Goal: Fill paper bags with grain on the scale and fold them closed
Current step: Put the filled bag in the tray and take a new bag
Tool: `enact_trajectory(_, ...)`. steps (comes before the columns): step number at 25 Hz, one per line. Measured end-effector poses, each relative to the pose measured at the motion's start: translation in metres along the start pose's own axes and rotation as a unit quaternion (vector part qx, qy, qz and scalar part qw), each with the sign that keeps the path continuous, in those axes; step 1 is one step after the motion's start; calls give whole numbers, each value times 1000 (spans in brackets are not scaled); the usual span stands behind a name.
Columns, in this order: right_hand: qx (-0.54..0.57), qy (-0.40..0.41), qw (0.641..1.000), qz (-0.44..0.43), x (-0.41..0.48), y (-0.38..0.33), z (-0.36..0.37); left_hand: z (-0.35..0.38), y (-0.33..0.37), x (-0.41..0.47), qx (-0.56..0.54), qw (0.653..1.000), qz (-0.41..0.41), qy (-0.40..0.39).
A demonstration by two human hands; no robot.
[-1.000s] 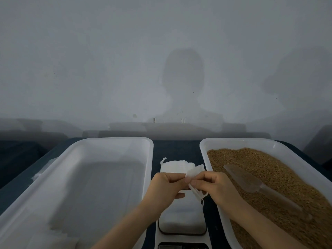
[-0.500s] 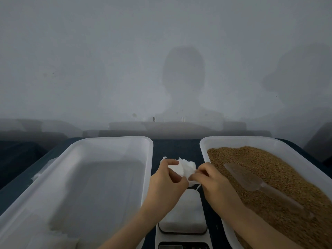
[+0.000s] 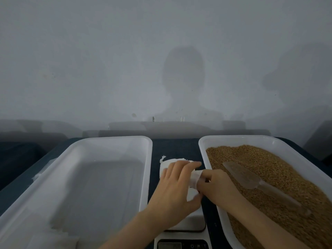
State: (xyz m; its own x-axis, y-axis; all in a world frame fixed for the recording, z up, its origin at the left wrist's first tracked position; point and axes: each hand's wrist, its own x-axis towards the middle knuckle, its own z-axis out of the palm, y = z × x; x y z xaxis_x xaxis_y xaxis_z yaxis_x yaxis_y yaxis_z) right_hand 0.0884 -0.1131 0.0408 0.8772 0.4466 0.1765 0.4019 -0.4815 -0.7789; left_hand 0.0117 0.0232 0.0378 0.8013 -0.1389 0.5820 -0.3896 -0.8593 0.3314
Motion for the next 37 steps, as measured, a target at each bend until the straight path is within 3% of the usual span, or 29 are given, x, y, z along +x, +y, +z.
enact_trajectory(2,18,-71,996,43,0,-1,-5,-2,-10,3,109,992,43,-40)
enact_trajectory(4,28,-113,993,35,-2,-3,-7,0,-12,5,129,989,29,-64)
enact_trajectory(7,54,-116,992,15,-4,-4,-3,5,-14,2,9,994,-71,-87)
enact_trajectory(12,15,-94,995,-22,-5,-1,-5,5,-25,-1,-135,961,-177,-164)
enact_trajectory(19,-44,-99,993,-42,-5,2,-2,6,-32,-3,-216,921,-229,-229)
enact_trajectory(22,-63,-97,993,-29,-5,4,0,14,-27,-5,-200,916,-244,-246)
enact_trajectory(29,-84,-73,993,-43,-7,5,8,20,-22,-7,-163,948,-232,-145)
enact_trajectory(35,-48,-86,994,-56,-9,-4,-3,9,-30,-5,-204,936,-240,-159)
enact_trajectory(37,-81,-46,995,-35,-3,1,-20,6,-31,-4,-210,931,-238,-178)
